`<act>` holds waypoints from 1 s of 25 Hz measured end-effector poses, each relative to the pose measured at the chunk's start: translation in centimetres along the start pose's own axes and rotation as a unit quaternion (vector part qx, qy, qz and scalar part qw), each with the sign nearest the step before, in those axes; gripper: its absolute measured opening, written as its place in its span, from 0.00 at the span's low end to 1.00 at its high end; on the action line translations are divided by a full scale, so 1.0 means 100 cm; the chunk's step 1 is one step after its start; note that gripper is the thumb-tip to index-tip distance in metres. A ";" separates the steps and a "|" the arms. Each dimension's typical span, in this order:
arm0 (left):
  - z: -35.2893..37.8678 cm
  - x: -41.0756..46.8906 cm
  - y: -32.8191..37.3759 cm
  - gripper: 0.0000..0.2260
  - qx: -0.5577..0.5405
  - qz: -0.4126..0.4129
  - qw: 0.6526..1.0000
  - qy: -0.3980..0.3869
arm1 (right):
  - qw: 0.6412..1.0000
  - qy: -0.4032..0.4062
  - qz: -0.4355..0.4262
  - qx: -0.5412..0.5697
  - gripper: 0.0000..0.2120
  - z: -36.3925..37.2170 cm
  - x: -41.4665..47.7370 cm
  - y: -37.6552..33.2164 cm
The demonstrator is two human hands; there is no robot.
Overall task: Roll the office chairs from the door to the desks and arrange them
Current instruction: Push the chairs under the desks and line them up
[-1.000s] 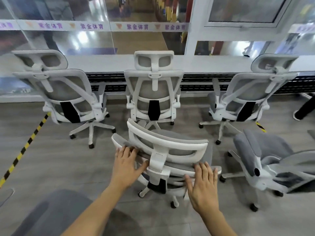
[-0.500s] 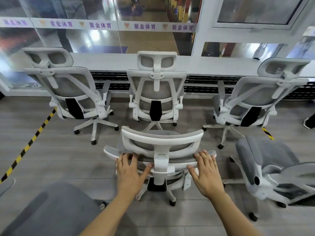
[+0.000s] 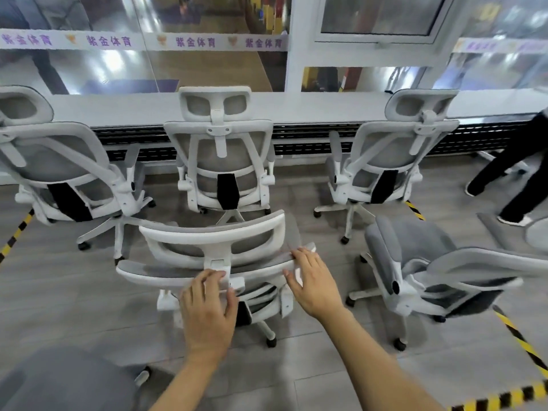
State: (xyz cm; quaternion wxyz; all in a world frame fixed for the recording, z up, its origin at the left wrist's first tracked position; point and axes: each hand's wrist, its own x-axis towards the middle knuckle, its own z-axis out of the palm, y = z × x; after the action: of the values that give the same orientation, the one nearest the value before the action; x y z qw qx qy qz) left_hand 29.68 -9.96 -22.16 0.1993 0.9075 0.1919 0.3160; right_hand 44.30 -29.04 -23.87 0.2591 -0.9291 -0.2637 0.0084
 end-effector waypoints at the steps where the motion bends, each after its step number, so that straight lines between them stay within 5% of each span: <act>1: 0.008 -0.006 0.021 0.13 -0.018 0.032 0.999 -0.009 | 1.000 0.009 0.012 -0.008 0.25 -0.007 -0.011 0.011; 6: 0.064 -0.001 0.102 0.17 -0.061 0.153 0.973 -0.164 | 0.989 0.042 0.118 -0.074 0.24 -0.056 -0.068 0.095; 10: 0.108 0.020 0.135 0.21 0.001 0.171 0.958 -0.231 | 0.974 0.095 0.169 -0.114 0.22 -0.104 -0.076 0.167; 18: 0.179 0.032 0.169 0.25 0.212 -0.005 0.947 -0.242 | 0.928 0.096 0.246 -0.265 0.22 -0.187 -0.038 0.357; 25: 0.200 0.033 0.195 0.21 0.274 -0.093 0.935 -0.207 | 0.943 0.078 0.167 -0.276 0.23 -0.197 -0.037 0.426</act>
State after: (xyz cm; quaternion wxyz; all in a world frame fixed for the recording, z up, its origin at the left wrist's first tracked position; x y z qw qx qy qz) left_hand 49.39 -29.77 -25.50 0.0068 0.9504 0.3088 0.0364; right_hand 64.83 -71.27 -27.95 0.0070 -0.9926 -0.0761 -0.0943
